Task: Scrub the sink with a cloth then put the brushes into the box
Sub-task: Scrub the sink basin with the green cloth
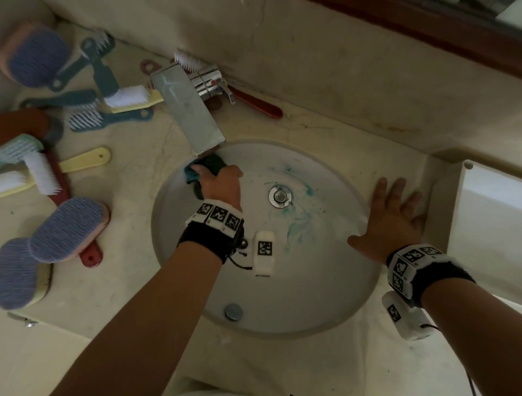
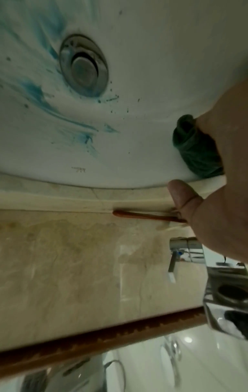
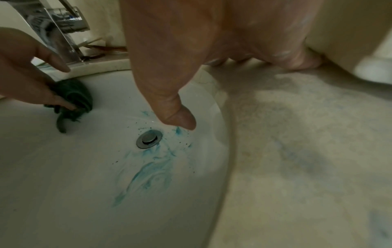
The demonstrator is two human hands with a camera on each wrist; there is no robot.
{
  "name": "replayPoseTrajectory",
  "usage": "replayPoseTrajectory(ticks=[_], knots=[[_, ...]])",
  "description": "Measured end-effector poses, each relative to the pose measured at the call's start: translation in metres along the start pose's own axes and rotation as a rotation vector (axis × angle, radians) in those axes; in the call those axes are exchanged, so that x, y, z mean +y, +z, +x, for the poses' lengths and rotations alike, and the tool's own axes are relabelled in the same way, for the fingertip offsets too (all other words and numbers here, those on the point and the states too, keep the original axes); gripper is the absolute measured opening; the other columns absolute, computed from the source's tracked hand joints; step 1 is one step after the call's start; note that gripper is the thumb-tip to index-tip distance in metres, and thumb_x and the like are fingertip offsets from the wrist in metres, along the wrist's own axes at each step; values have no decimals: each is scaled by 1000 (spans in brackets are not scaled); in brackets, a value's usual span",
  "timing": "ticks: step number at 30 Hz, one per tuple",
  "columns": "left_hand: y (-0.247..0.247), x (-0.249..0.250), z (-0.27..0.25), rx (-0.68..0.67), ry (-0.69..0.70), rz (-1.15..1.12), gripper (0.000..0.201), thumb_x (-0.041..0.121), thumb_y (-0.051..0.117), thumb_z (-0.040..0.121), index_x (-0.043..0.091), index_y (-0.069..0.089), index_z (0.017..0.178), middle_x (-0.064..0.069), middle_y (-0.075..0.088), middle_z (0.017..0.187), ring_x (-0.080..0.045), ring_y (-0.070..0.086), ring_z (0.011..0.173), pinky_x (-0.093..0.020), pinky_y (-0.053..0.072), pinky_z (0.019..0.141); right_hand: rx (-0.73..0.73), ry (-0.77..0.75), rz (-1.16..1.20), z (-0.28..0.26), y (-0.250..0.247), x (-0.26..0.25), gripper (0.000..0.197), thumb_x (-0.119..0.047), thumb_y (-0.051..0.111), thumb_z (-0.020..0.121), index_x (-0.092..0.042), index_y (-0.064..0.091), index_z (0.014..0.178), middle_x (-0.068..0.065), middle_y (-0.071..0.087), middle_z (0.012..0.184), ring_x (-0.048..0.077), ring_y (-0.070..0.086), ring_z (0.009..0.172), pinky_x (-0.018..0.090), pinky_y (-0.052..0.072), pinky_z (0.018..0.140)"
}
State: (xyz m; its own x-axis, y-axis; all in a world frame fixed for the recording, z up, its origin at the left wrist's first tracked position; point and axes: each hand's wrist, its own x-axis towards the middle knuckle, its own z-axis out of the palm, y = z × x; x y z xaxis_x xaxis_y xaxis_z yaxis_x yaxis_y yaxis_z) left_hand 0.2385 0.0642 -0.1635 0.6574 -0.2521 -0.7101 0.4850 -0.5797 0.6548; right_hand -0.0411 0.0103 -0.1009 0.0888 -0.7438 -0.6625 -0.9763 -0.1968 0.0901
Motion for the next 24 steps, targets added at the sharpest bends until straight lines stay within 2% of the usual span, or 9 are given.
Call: replayPoseTrajectory(ticks=[4,6,8,10,11,13,16,19,24], knots=[[22,9,-9,-131,-45,172,73,21,63,80,18,30,145,-6,44,142,-32,50,124,-22,40,60,3,5,-10,0,-1,0,135,-56,73,70,-18,-31,146,14,-34,155,48,-20,142,65,16,112],[33,10,-15,-189,-62,139,55,15,57,89,10,37,140,-12,39,145,-35,43,129,-31,47,80,2,3,-19,0,-1,-1,135,-57,73,70,-17,-31,147,14,-33,155,48,-19,142,65,17,112],[44,10,-18,-254,-80,215,41,8,46,98,12,42,139,-10,42,138,-33,43,125,-32,37,105,-10,-2,-22,1,-2,0,135,-57,73,70,-17,-32,146,14,-34,154,48,-20,142,65,16,112],[43,6,-25,-271,-21,156,62,3,49,94,14,24,150,4,46,120,-24,49,105,-18,44,90,-35,-12,-14,0,-4,0,135,-56,73,71,-18,-33,146,13,-36,153,48,-22,142,65,15,112],[41,3,-25,-230,-19,117,78,1,54,89,16,12,154,5,43,123,-23,49,106,-20,45,90,-45,-20,-12,1,-6,-1,134,-55,73,72,-19,-33,146,13,-37,153,48,-23,142,64,14,113],[39,3,-22,-146,-23,69,93,-2,55,82,24,3,155,-7,31,149,-28,42,126,-35,38,106,-65,-23,-4,1,-9,0,134,-55,73,72,-20,-32,147,12,-37,153,47,-23,142,64,14,113],[43,6,-23,-166,-46,100,98,0,55,78,25,-1,155,-13,19,156,-34,33,136,-43,32,112,-98,-23,14,0,-14,4,132,-54,74,73,-21,-30,148,11,-36,154,46,-22,143,62,13,114],[62,10,-32,-244,-123,200,105,11,60,70,21,-3,154,-15,27,152,-35,42,128,-45,39,107,-119,-25,17,0,-21,4,129,-52,73,75,-20,-27,149,11,-33,156,45,-20,143,59,16,114],[83,-5,-37,-367,-123,307,93,7,54,83,24,-4,154,-13,21,156,-36,36,133,-45,35,110,-143,-20,2,2,-30,4,122,-50,71,79,-20,-22,151,12,-29,157,46,-15,145,55,21,115]])
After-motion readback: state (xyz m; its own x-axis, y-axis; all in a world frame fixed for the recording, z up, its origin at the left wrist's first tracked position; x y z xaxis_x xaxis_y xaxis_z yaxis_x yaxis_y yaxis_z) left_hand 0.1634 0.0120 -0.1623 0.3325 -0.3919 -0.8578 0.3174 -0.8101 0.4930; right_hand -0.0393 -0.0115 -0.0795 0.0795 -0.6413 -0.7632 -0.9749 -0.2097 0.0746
